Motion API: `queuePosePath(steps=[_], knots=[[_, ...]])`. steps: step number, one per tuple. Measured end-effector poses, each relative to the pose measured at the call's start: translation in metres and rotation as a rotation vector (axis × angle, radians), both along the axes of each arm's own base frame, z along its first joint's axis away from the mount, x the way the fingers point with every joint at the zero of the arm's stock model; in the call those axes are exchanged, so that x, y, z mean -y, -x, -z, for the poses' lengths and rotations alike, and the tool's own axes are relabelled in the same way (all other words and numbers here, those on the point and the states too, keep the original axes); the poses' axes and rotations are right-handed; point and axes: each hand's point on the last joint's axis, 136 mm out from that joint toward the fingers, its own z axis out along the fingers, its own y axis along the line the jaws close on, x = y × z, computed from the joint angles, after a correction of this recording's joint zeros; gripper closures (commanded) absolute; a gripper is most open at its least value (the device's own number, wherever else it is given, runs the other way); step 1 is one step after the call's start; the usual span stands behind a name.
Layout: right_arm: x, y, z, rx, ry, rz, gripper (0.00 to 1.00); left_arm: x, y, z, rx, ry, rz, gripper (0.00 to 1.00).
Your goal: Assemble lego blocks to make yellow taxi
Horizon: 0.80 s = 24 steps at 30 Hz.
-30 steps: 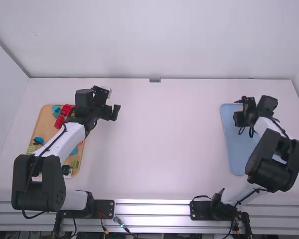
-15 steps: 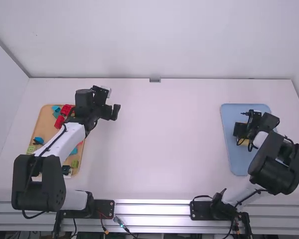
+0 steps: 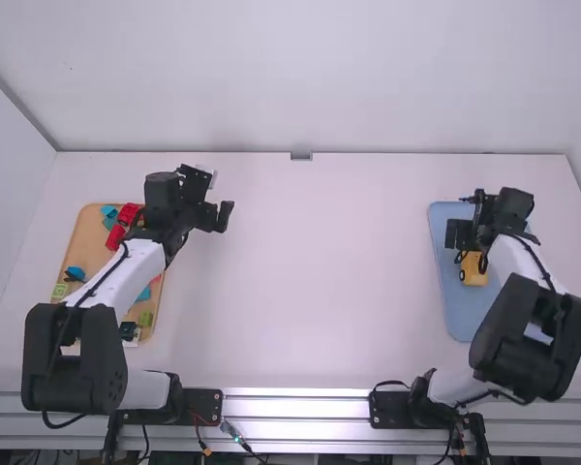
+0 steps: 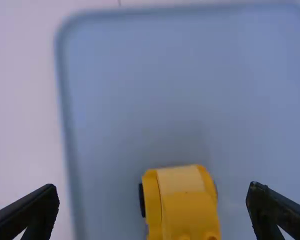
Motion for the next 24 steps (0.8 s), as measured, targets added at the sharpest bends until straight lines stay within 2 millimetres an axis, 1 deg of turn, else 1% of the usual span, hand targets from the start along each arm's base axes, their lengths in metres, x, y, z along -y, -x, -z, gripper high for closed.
queuePosePath(steps=[2, 3, 4, 6, 7, 8, 10, 11, 12, 14, 15, 17, 20, 23, 24], knots=[[-0.012, -0.007, -0.036, 0.06, 0.029, -0.023, 0.01, 0.0, 0.001, -0.014, 0.035, 0.003, -0.001, 0.01], [-0.02, -0.009, -0.056, 0.093, 0.043, -0.04, 0.01, 0.0, 0.002, -0.024, 0.061, 0.007, -0.004, 0.01], [-0.026, -0.011, -0.068, 0.114, 0.048, -0.052, 0.01, 0.0, 0.004, -0.034, 0.084, 0.01, -0.007, 0.01], [-0.048, -0.011, -0.098, 0.176, 0.066, -0.099, 0.01, 0.0, 0.008, -0.057, 0.137, 0.025, -0.014, 0.01], [-0.06, -0.01, -0.109, 0.198, 0.071, -0.126, 0.01, 0.0, 0.011, -0.069, 0.166, 0.031, -0.017, 0.01], [-0.066, -0.009, -0.113, 0.207, 0.073, -0.141, 0.01, 0.0, 0.013, -0.074, 0.179, 0.032, -0.017, 0.01], [-0.087, -0.007, -0.13, 0.246, 0.086, -0.199, 0.01, 0.002, 0.019, -0.092, 0.223, 0.041, -0.014, 0.01], [-0.1, -0.005, -0.14, 0.274, 0.096, -0.239, 0.01, 0.003, 0.023, -0.102, 0.247, 0.049, -0.007, 0.01], [-0.106, -0.004, -0.145, 0.286, 0.101, -0.257, 0.01, 0.004, 0.026, -0.108, 0.261, 0.054, -0.002, 0.01], [-0.126, 0.0, -0.162, 0.333, 0.117, -0.321, 0.03, 0.009, 0.035, -0.124, 0.296, 0.072, 0.022, 0.03], [-0.133, 0.001, -0.17, 0.359, 0.121, -0.339, 0.04, 0.01, 0.039, -0.128, 0.301, 0.078, 0.025, 0.04], [-0.141, 0.002, -0.181, 0.398, 0.125, -0.356, 0.06, 0.01, 0.044, -0.13, 0.302, 0.088, 0.022, 0.06], [-0.145, 0.005, -0.187, 0.437, 0.121, -0.356, 0.09, 0.009, 0.053, -0.119, 0.265, 0.106, 0.006, 0.1], [-0.144, 0.01, -0.185, 0.465, 0.102, -0.332, 0.15, 0.004, 0.065, -0.092, 0.188, 0.126, -0.044, 0.15], [-0.144, 0.012, -0.184, 0.477, 0.095, -0.324, 0.16, 0.002, 0.068, -0.087, 0.177, 0.131, -0.061, 0.17]])
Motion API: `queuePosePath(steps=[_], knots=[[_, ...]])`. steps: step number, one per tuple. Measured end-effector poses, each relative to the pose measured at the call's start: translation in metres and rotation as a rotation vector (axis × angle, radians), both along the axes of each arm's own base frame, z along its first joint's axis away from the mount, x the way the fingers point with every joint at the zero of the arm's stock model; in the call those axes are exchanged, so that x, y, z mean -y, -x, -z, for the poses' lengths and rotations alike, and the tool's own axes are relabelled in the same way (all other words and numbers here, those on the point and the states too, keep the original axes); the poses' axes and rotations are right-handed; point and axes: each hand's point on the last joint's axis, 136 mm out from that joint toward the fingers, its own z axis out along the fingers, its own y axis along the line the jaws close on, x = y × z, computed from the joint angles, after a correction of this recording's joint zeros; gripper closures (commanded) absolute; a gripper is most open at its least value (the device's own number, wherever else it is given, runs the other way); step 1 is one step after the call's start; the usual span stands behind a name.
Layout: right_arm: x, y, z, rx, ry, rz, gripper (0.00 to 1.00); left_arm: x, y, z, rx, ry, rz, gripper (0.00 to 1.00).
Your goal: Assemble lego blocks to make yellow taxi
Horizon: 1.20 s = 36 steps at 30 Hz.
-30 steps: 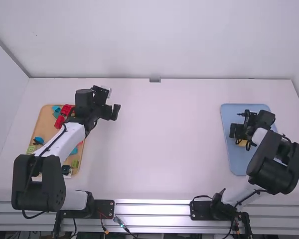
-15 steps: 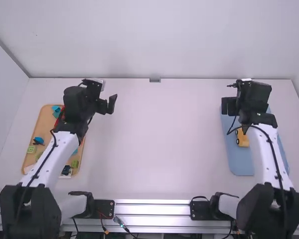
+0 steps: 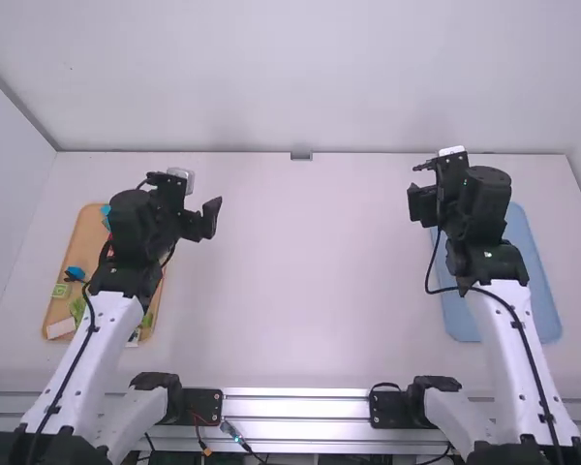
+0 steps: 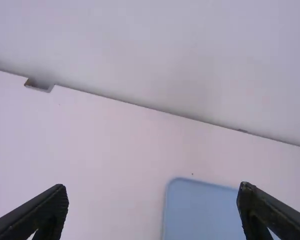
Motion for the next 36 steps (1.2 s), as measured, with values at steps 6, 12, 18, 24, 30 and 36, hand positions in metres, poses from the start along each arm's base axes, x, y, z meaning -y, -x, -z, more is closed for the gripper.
queuePosePath(steps=[6, 12, 18, 24, 30, 36], knots=[[0.0, 0.012, -0.009, 0.091, -0.073, 0.033, 0.27, -0.013, 0.019, 0.014, -0.007, 0.007, -0.09, 0.27], [0.0, 0.03, -0.023, 0.22, -0.176, 0.066, 0.39, -0.031, 0.043, 0.032, 0.004, -0.024, -0.19, 0.4], [0.001, 0.057, -0.006, 0.246, -0.234, 0.086, 0.53, -0.039, 0.067, 0.061, 0.002, -0.039, -0.238, 0.54], [0.001, 0.08, 0.026, 0.239, -0.251, 0.093, 0.67, -0.041, 0.088, 0.091, 0.007, -0.041, -0.246, 0.69], [0.001, 0.098, 0.053, 0.245, -0.254, 0.093, 0.8, -0.041, 0.102, 0.119, 0.009, -0.041, -0.246, 0.8], [0.0, 0.112, 0.086, 0.241, -0.254, 0.091, 0.92, -0.042, 0.112, 0.149, 0.007, -0.043, -0.252, 0.91]])
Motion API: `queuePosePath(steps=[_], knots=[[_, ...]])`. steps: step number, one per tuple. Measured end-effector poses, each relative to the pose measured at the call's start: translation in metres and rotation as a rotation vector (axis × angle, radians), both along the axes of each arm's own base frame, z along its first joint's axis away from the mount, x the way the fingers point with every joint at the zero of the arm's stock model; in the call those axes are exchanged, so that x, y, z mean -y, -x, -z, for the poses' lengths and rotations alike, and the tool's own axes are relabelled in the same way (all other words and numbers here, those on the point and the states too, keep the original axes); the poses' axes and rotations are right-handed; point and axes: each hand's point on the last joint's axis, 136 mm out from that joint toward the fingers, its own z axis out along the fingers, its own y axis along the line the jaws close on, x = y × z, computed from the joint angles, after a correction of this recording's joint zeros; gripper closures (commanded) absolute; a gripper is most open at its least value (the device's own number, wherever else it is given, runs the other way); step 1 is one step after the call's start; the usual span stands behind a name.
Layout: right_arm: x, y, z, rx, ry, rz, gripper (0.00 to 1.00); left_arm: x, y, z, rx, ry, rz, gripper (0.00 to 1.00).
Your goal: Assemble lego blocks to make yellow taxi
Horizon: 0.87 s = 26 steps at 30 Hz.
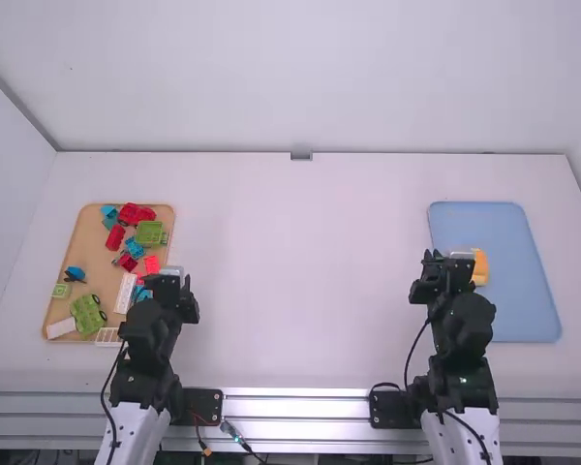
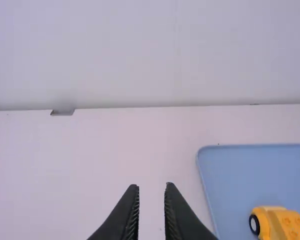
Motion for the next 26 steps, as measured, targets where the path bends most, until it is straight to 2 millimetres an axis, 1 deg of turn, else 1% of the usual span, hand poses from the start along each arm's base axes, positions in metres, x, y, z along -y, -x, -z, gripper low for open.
queuePosePath(steps=[1, 2, 5, 7, 15, 17, 20, 26], knots=[[0.0, 0.002, 0.006, 0.0, -0.002, 0.002, 0.94, 0.0, 0.0, -0.003, 0.017, -0.001, -0.001, 0.93], [0.0, 0.003, 0.007, 0.0, 0.002, 0.0, 0.95, 0.0, -0.001, -0.005, 0.025, 0.0, -0.002, 0.94], [0.0, 0.007, 0.022, -0.002, 0.001, 0.002, 1.0, -0.001, -0.001, -0.017, 0.078, -0.001, -0.003, 0.98], [0.0, 0.009, 0.03, -0.002, -0.001, 0.001, 1.0, -0.001, -0.001, -0.024, 0.109, -0.002, -0.003, 1.0], [0.0, 0.014, 0.057, -0.001, 0.0, 0.001, 1.0, -0.001, 0.0, -0.045, 0.203, -0.003, -0.003, 1.0], [0.0, 0.014, 0.056, 0.014, -0.003, 0.002, 1.0, -0.001, 0.0, -0.05, 0.222, -0.003, -0.003, 1.0], [0.0, 0.015, 0.046, 0.056, -0.002, 0.0, 1.0, -0.001, 0.001, -0.057, 0.256, -0.003, -0.004, 1.0], [0.0, 0.016, 0.034, 0.109, 0.001, 0.001, 1.0, -0.001, 0.002, -0.06, 0.269, -0.003, -0.003, 1.0]])
